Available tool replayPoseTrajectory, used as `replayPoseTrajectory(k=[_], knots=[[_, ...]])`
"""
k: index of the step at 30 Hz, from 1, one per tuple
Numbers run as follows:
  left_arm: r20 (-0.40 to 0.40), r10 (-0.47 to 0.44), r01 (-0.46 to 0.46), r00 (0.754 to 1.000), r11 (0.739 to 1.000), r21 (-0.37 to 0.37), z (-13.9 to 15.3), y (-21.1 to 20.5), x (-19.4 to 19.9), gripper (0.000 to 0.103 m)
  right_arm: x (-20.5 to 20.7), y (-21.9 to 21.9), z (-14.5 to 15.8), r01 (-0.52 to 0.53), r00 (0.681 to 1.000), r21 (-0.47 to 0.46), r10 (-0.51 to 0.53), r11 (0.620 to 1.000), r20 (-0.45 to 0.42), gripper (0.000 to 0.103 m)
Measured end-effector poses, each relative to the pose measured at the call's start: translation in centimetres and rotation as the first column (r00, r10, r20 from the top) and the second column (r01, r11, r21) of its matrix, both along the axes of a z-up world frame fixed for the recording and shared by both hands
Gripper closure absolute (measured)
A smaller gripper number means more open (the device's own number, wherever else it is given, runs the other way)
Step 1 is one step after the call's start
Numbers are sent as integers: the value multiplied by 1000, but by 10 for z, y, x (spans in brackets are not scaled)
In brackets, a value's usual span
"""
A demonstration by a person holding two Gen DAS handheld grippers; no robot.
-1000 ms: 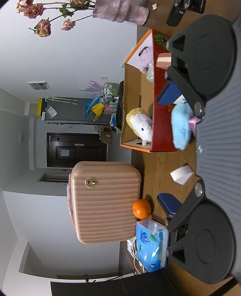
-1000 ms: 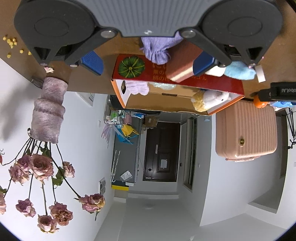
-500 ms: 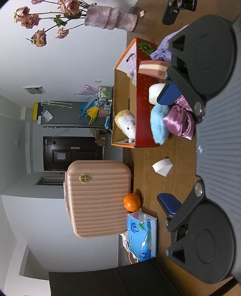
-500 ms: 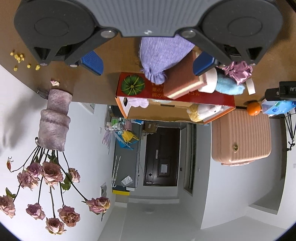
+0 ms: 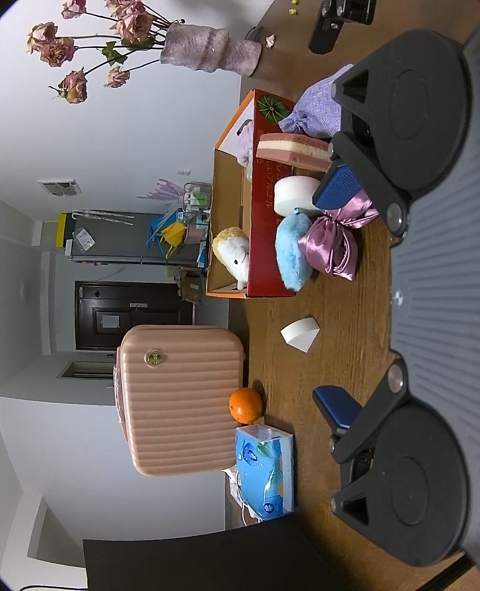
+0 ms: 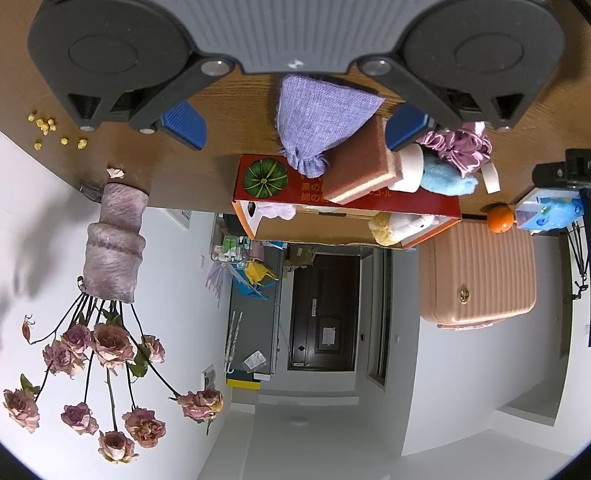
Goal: Organize soft objects
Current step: 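Withdraw both tools from the box back toward the remaining soft items, then lower the right tool onto the purple drawstring sachet and close on it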
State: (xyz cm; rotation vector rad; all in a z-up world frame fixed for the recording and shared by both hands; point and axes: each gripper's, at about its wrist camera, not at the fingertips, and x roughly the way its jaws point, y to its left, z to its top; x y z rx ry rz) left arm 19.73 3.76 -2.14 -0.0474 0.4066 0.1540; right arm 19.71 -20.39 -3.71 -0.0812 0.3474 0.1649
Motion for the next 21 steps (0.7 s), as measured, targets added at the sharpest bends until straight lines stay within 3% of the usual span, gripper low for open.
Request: replayPoseTrajectory(k=[12, 21], knots=[[-14, -19, 19, 1000, 1000, 3, -2, -4, 0, 0, 1, 0, -1, -8, 1000, 10, 8, 1000, -17, 0], [-38, -36, 35, 999, 999, -7, -6, -5, 3, 0, 17, 11, -15, -31, 995, -12, 29, 999, -99, 0]])
